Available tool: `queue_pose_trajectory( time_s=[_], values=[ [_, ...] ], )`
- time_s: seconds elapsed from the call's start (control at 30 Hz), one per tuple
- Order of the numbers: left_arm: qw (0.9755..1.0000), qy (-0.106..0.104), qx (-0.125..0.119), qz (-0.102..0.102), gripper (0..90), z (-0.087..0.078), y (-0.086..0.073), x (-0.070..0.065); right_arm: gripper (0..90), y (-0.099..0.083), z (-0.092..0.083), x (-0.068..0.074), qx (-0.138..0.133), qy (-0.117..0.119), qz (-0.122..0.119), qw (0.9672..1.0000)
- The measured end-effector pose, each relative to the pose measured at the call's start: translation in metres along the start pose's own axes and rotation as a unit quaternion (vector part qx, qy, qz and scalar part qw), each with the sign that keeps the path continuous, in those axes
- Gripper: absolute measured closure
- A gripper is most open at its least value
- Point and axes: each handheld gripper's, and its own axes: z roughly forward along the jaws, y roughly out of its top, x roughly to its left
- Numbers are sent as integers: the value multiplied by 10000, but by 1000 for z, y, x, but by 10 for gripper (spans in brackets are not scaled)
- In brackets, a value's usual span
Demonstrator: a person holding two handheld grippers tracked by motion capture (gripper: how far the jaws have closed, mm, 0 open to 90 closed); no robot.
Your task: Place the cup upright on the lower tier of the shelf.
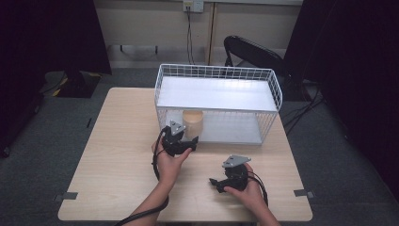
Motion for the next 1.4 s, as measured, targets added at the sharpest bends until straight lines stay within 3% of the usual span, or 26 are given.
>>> queue_pose_trajectory(
  time_s=[0.17,0.3,0.5,0.63,0.83,0.97,1.1,1.2,1.3,1.4],
  values=[
    [9995,-319,46,46,212,-11,-7,3,109,0,0,0,0,-1,1,10000],
    [9985,-525,181,-35,173,-16,-14,7,109,0,0,0,-2,-1,0,10000],
    [9973,-658,325,36,162,-25,-27,15,109,0,0,0,-1,-1,-1,10000],
    [9963,-726,310,326,165,-32,-36,21,109,0,0,0,-1,-1,-1,10000],
    [9951,-736,389,532,159,-43,-44,31,109,0,0,0,-2,-2,-1,10000],
    [9945,-783,464,515,159,-49,-50,37,109,0,0,0,-1,0,0,10000],
    [9929,-784,529,719,160,-54,-59,43,109,0,0,0,-2,-1,-1,10000],
    [9926,-846,568,656,159,-56,-65,45,109,0,0,0,-2,-1,0,10000],
    [9905,-864,669,830,160,-58,-70,47,109,0,0,0,-3,-1,-2,10000],
    [9904,-928,673,778,160,-59,-73,47,109,0,0,0,-2,-1,0,10000]
  ],
)
